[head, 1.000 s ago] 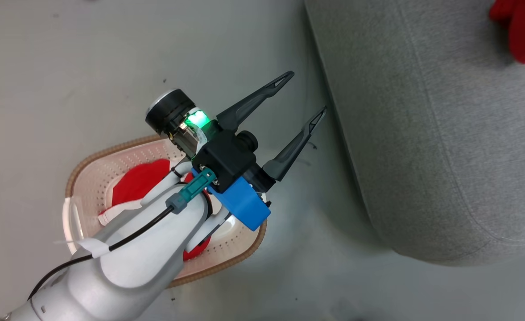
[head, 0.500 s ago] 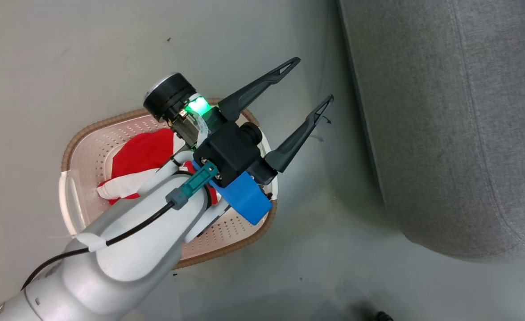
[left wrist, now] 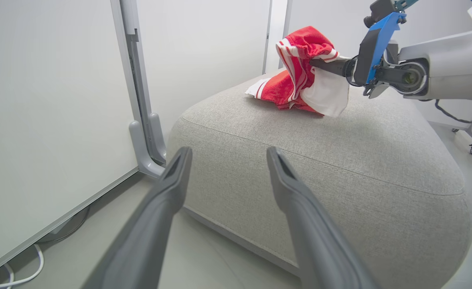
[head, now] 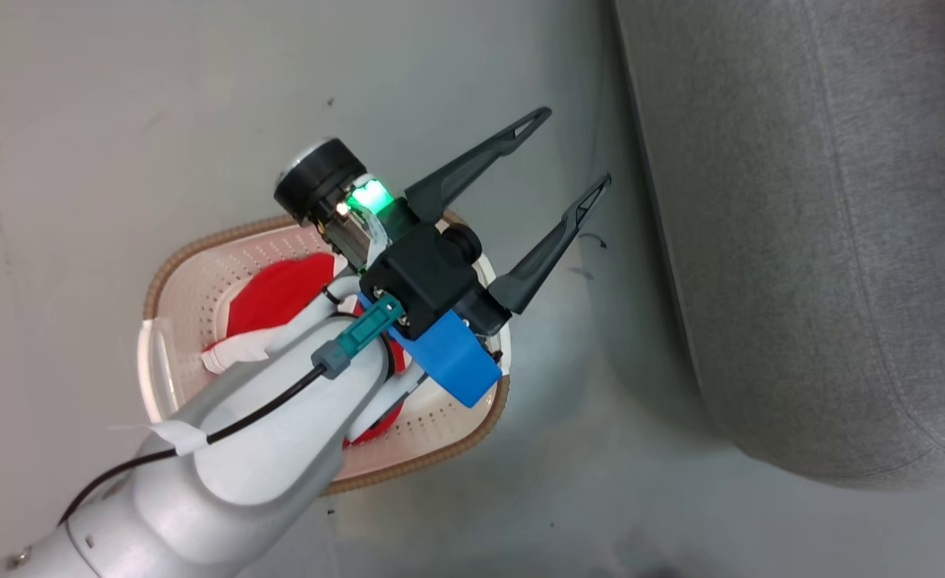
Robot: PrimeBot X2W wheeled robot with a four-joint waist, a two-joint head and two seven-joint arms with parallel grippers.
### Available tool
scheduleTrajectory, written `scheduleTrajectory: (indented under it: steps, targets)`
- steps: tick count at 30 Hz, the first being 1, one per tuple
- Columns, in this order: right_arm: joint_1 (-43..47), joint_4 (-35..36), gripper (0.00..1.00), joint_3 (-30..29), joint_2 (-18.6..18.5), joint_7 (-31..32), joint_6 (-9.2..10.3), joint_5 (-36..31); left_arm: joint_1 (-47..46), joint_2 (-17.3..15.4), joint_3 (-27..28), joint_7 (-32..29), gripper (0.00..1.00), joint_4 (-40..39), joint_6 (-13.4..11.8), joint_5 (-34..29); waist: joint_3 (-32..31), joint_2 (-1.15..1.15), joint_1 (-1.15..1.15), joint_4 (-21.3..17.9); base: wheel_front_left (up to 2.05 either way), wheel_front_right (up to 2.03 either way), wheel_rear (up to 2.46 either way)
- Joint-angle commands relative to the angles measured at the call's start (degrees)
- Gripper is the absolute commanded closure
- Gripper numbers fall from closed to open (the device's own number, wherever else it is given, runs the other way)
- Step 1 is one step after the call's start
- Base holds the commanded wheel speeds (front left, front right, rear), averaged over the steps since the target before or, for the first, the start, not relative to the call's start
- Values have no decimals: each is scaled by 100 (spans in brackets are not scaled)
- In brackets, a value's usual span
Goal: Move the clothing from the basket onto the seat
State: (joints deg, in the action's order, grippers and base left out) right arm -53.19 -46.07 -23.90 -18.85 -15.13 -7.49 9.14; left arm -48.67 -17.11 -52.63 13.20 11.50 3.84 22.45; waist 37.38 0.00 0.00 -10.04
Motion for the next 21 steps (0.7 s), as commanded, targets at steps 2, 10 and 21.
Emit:
scheduleTrajectory:
  steps: [2,10,21]
  targets:
    - [419,162,0,9,67,-4,-2,12,153,84,23,92,0,99,-39,77,-364,0,0,16,0,0,0]
    - [1479,520,0,215,237,-4,-1,-104,459,231,103,181,0,292,-70,178,-958,0,0,40,0,0,0]
    - [3157,1180,0,493,595,-3,-2,-121,1154,378,443,204,0,279,-86,183,-1885,0,0,155,0,0,0]
